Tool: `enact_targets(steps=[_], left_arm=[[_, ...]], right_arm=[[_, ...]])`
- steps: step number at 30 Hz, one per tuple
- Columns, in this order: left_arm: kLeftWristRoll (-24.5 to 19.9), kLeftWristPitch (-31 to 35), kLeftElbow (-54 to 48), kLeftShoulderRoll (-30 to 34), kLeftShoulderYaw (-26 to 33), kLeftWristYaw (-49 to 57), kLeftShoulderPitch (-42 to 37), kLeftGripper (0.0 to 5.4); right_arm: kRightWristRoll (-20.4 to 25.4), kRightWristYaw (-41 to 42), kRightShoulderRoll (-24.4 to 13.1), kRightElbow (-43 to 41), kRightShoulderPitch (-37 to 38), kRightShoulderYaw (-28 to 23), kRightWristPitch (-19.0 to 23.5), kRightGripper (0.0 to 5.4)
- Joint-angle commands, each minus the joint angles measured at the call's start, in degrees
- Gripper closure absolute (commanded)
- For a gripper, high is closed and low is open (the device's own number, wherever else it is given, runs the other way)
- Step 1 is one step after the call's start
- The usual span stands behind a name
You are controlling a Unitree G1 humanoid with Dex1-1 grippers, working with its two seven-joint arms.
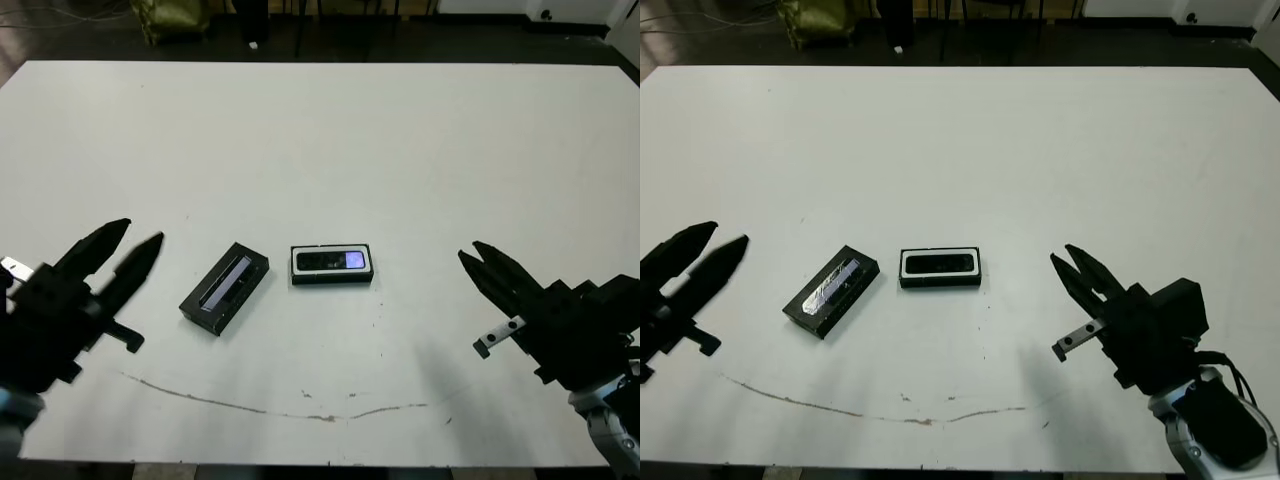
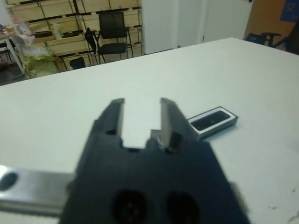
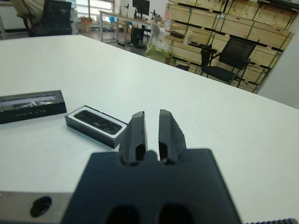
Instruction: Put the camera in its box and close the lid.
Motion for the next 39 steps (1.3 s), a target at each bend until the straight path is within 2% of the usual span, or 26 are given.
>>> enact_targets(steps=[1, 8, 12, 15, 17, 23, 26, 31, 37, 39], left_arm=[[3.9, -5.6, 4.5, 1.2, -4.4, -2.1, 3.2, 2.47], [5.4, -10.5, 9.6, 3.5, -8.9, -4.3, 3.4, 0.83], [5.2, -9.3, 10.0, 4.8, -10.2, -3.8, 3.4, 0.03], [6.4, -9.9, 10.5, 4.3, -11.3, -2.1, 3.6, 0.03], [7.6, -10.9, 11.2, 3.8, -12.4, -1.0, 3.7, 0.03], [10.2, -12.9, 13.2, 4.1, -14.8, 0.0, 3.7, 0.03], [9.3, -15.0, 15.4, 3.5, -15.3, -0.6, 3.3, 0.03], [7.7, -13.7, 15.1, 4.2, -15.2, -0.8, 3.0, 0.03], [6.5, -13.7, 15.3, 4.9, -15.2, -1.4, 2.7, 0.03], [6.6, -13.0, 15.0, 5.1, -15.4, -1.0, 2.5, 0.03]], right_arm=[[1.1, 0.1, 0.5, 0.9, 1.0, -0.1, -0.1, 5.4], [4.3, 0.9, 1.5, 1.7, 1.3, -0.3, -1.5, 5.4], [3.4, -0.2, 1.0, 0.7, 1.6, -0.2, -0.6, 5.4], [1.6, 0.1, 0.7, 2.0, 2.2, 0.0, -2.3, 5.4], [0.6, -0.2, 0.5, 1.9, 2.4, 0.1, -2.1, 5.4], [1.8, 1.0, 1.3, 3.5, 2.5, -0.3, -3.6, 5.4], [1.4, 1.2, 0.9, 3.6, 2.4, -0.3, -3.8, 5.4], [0.9, 0.3, 0.5, 2.4, 2.6, 0.0, -2.4, 5.4], [0.7, 1.0, 0.4, 3.2, 2.3, 0.0, -3.7, 5.4], [0.5, 0.2, 0.3, 2.3, 2.5, 0.0, -2.5, 5.4]])
